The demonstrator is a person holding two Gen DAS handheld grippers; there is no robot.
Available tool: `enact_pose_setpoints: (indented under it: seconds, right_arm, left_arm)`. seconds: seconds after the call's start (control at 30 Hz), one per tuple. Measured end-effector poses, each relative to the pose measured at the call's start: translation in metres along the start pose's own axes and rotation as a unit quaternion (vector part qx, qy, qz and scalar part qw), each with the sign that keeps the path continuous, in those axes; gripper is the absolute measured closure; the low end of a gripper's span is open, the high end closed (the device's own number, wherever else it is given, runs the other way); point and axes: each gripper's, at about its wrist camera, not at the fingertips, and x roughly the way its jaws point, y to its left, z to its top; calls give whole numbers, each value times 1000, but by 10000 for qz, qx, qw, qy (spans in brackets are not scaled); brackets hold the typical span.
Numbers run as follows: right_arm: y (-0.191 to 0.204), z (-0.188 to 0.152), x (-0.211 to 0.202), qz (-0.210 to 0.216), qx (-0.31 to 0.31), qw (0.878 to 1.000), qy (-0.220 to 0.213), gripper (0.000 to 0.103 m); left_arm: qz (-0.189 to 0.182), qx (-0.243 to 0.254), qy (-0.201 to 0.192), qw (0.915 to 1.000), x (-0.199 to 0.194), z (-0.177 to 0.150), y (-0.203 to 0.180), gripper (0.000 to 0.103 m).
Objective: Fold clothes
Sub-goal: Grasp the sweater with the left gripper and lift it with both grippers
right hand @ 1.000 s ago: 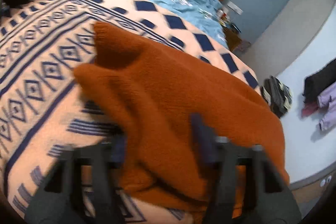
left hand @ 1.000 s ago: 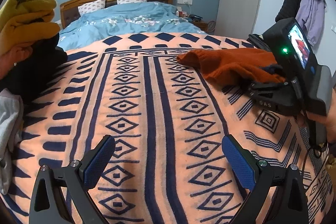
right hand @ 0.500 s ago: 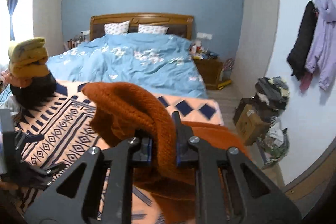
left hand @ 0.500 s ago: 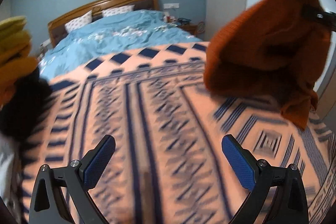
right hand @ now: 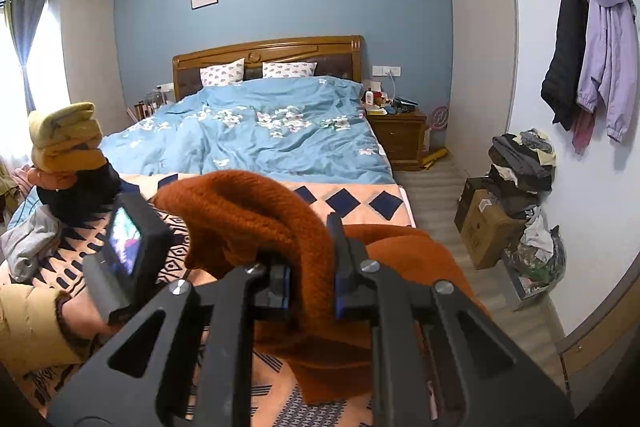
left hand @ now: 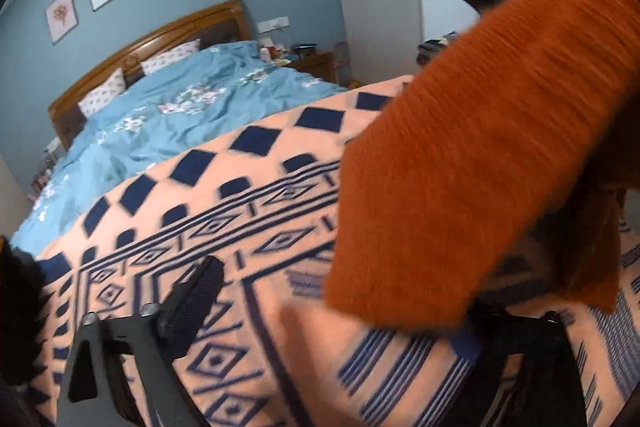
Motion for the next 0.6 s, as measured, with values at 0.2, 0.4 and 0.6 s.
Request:
enact_pose_setpoints:
  seconds: [0.2, 0.4, 0.6]
  right_arm:
    - [-3, 0, -1, 36, 13, 10000, -58, 86]
    - [-4, 22, -21, -289, -109, 9990, -315, 89]
    - [11, 72, -88, -413, -197, 9917, -1198, 90]
  left_arm:
    - [-635, -75, 492, 9967, 25, 7, -5, 96]
    - [-974, -617, -312, 9928, -29, 34, 20, 98]
    - [-1376, -1008, -1395, 9754, -133, 72, 48, 98]
